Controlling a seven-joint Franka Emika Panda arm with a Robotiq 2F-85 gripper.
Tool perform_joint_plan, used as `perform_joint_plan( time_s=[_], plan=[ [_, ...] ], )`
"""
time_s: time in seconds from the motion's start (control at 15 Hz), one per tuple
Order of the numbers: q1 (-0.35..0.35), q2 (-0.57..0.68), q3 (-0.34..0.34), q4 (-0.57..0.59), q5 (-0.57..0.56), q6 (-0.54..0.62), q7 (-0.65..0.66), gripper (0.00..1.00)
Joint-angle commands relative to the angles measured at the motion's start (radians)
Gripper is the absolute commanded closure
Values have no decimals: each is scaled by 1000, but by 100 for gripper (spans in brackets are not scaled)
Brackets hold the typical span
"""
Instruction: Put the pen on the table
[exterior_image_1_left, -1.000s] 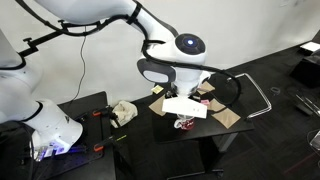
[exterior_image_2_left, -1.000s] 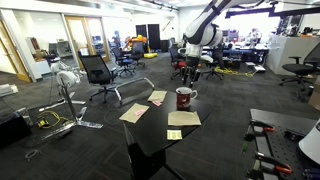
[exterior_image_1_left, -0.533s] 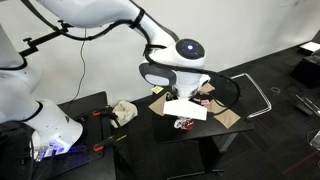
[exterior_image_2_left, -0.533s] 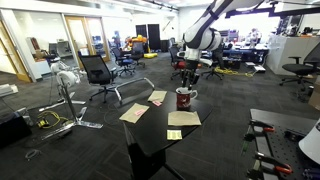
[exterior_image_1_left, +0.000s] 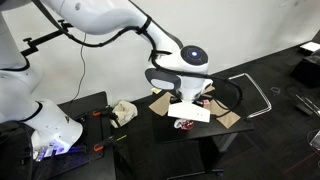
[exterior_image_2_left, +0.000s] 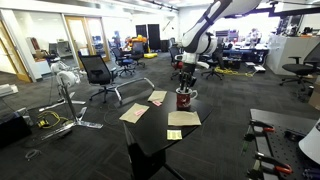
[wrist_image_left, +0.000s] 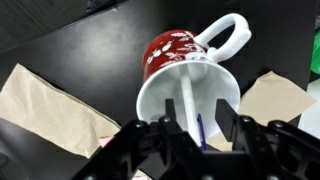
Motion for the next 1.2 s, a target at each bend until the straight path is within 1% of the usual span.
perform_joint_plan(
  time_s=[0.0, 0.2, 0.4, 0.67, 0.87, 0.93, 1.07, 1.13],
  plan=[
    [-30, 25, 32, 36, -4, 18, -5, 56],
    [-37, 39, 42, 51, -5, 17, -4, 58],
    [-41, 53, 49, 61, -7, 12, -2, 56],
    [-46, 71, 55, 70, -10, 8, -2, 58],
    [-51, 84, 60, 75, -11, 7, -3, 62],
    [-52, 87, 61, 75, -12, 6, -3, 84],
    [-57, 86, 64, 72, -12, 7, -4, 89],
    [-59, 85, 65, 70, -12, 7, -4, 98]
  ],
)
